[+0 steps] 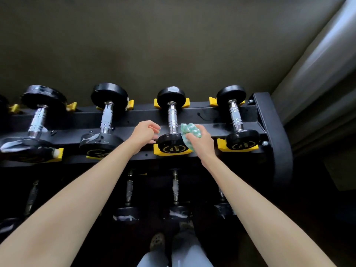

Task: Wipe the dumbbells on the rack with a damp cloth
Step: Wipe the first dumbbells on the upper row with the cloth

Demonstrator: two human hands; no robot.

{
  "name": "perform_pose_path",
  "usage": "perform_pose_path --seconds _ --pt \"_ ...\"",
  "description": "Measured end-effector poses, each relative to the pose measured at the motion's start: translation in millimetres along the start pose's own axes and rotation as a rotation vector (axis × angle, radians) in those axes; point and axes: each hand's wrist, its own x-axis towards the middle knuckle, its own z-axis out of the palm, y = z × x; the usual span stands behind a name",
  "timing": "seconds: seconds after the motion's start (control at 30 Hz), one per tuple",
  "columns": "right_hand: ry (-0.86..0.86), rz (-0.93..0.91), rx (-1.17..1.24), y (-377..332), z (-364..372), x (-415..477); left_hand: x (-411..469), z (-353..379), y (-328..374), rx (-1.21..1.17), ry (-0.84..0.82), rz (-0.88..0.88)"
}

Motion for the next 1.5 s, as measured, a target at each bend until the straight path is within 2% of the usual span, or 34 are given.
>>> perform_pose_path --seconds 0.13,0.27,0.57,0.7,0.77,0.87,0.93,1.07,1.13,1.2,1.3,1.4,1.47,1.5 --pt "0.081 -0.178 -0.268 -14.6 25.6 -13.6 -2.3 -14.9 -21.4 -0.108 0.081 -0.055" --pt "0.106 -0.351 -0.519 -18.9 46.5 -24.2 -5.7 -28.4 -31.6 -0.141 0.053 -0.051" --pt "0.068 -0.714 -0.866 8.5 61.6 -43.0 -10.8 -33.1 -47.9 -0.162 0.02 -0.069" --pt "0.066 -0.794 -0.969 16.2 67.9 -41.0 -10.9 -33.1 -48.9 -0.148 0.014 -0.065" --pt "0.01 -0.839 -1.032 22.5 68.3 -41.3 -11.6 -32.4 -49.2 -0.146 0.005 -0.069" --pt "-0.163 -0.731 -1.027 34.3 61.7 -44.4 -11.7 -28.5 -50.0 -0.151 -0.004 -0.081" --pt "-0.236 -0.511 -0.808 40.8 49.6 -49.2 -11.0 -26.8 -47.1 -0.181 -0.009 -0.083" --pt "0.004 -0.199 -0.255 20.3 24.4 -49.1 -4.8 -21.4 -33.1 -0.256 0.009 -0.081" --pt "0.117 -0.047 0.13 1.6 12.1 -40.3 0.1 -15.3 -24.4 -0.232 0.016 -0.072" --pt "0.209 0.068 0.367 -13.5 -0.4 -29.4 4.8 -10.2 -18.5 -0.181 0.009 -0.054" --pt "0.175 0.058 0.249 -19.5 -13.5 -20.1 9.2 -5.1 -13.8 -0.126 -0.002 -0.051" --pt "0.015 -0.022 0.086 -14.0 -7.6 -26.0 11.0 -4.4 -14.1 -0.144 0.039 -0.096" --pt "-0.066 0.002 -0.004 -2.0 8.4 -33.2 11.9 -5.9 -17.1 -0.152 0.044 -0.114" --pt "-0.044 0.031 -0.023 3.2 16.1 -36.5 11.5 -7.2 -18.9 -0.157 0.039 -0.12"
